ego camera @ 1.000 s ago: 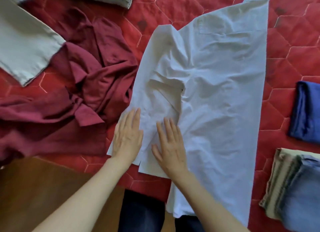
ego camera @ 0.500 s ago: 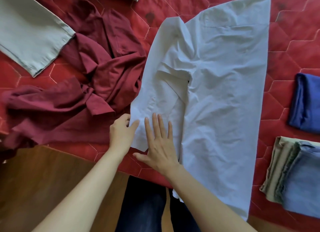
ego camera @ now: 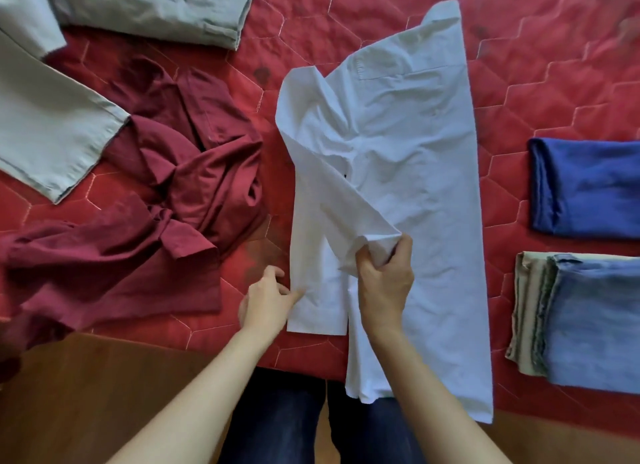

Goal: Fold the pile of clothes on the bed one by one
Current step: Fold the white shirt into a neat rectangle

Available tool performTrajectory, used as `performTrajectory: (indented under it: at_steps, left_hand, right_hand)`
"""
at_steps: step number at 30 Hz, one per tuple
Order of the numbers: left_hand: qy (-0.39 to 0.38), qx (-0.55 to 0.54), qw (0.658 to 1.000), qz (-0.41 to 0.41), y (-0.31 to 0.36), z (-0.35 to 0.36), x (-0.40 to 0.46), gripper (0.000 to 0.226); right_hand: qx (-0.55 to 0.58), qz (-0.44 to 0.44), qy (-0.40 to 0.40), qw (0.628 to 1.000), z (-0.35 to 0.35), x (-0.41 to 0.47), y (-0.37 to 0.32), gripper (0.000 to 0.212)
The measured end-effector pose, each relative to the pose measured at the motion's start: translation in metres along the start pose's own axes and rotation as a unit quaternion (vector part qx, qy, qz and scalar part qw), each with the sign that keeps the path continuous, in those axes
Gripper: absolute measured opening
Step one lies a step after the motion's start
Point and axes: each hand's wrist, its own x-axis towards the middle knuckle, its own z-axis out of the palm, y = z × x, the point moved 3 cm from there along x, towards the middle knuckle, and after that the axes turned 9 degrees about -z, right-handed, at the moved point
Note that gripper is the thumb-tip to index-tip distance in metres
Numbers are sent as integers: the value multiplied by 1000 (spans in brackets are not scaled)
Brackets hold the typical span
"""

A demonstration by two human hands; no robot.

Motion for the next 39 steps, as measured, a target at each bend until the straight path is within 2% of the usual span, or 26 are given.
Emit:
performTrajectory:
  at_steps: [4,7,9,12,14,17,20,21,24,28,30,32,34,37,39]
  left_hand:
    - [34,64,997,9,18,27,-1,20]
    - [41,27,998,49,37,28,-14,18]
    - [85,-10,992,94,47,8,-34,19]
    - [195,-22,967,163,49,-50,-72,25]
    - [210,-47,955,204,45,-97,-96,29]
    - [179,-99,950,238,36,-168,-110,25]
    - [132,-134,960,210,20,-226,-96,15]
    - [112,-155,963,190,13,-241,-90,15]
    - [87,-199,964,155,-16,-273,-72,37]
    - [7,-171,969,178,-53,-288,-39,21]
    - [-51,-186,973,130,-71,-291,-18,23]
    - [-149,-197,967,57,-84,-287,-2,21]
    - [-210,-145,966,28,-101,-275,10,34]
    - [-172,-24,980,101,-119,-261,21,32]
    - [-152,-13,981,123,-126,-256,25,28]
  right_hand:
    - [17,12,17,1000,-17,8,6,24]
    - [31,-4,27,999,-29,12,0,26]
    - [41,-17,38,998,-37,14,-10,28]
    - [70,-54,55,995,-49,12,-35,29]
    - [92,-73,66,991,-57,7,-56,28]
    - [115,-109,84,984,-64,-8,-95,28]
    - [119,-157,66,978,-56,-34,-141,33]
    - [113,-179,54,976,-48,-47,-156,35]
    - [82,-257,-5,963,-8,-93,-192,50]
    - [-51,-349,-95,931,78,-164,-201,61]
    - [-86,-326,-152,929,121,-194,-186,61]
    - [-80,-256,-215,939,156,-220,-168,59]
    - [-71,-207,-244,945,179,-243,-152,56]
    - [-49,-200,-277,939,195,-272,-142,57]
    - [-20,-193,-267,944,195,-283,-141,54]
